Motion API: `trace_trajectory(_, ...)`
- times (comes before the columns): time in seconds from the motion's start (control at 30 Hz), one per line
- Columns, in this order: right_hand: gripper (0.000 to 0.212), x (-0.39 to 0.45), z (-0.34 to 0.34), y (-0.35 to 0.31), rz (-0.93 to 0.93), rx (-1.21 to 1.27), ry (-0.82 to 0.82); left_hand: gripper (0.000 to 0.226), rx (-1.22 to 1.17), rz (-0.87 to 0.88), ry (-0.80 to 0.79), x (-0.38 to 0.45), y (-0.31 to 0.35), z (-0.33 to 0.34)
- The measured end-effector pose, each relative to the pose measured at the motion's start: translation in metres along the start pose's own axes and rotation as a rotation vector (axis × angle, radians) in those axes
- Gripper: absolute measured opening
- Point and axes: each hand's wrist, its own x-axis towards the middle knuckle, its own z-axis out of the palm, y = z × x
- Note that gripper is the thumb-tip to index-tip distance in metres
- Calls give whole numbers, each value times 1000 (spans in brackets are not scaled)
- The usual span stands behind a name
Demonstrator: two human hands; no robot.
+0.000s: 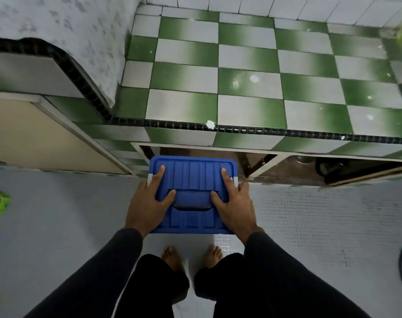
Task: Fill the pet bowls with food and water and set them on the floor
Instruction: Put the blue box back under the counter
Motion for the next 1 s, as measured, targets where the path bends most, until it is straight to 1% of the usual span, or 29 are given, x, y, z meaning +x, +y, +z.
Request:
trace_trajectory(0.3,80,67,106,63,-5,-1,7,79,-39,4,-13,62,-78,97)
trace_trajectory(0.4,79,90,142,84,-2,2,32,79,-48,1,-12,84,-105,131)
trace_trajectory(0.67,79,153,234,138,30,28,43,79,-134,57,19,141,-173,216)
trace_trajectory(0.8,80,177,269,160,26,23,59,78,-197,70,11,164,-201,249)
trace_trajectory(0.9,80,193,287,172,34,27,70,78,-200,49,-5,182,-215,267)
trace_trajectory(1.0,80,207,300,180,21,32,92,78,-153,38,3,198,-226,280)
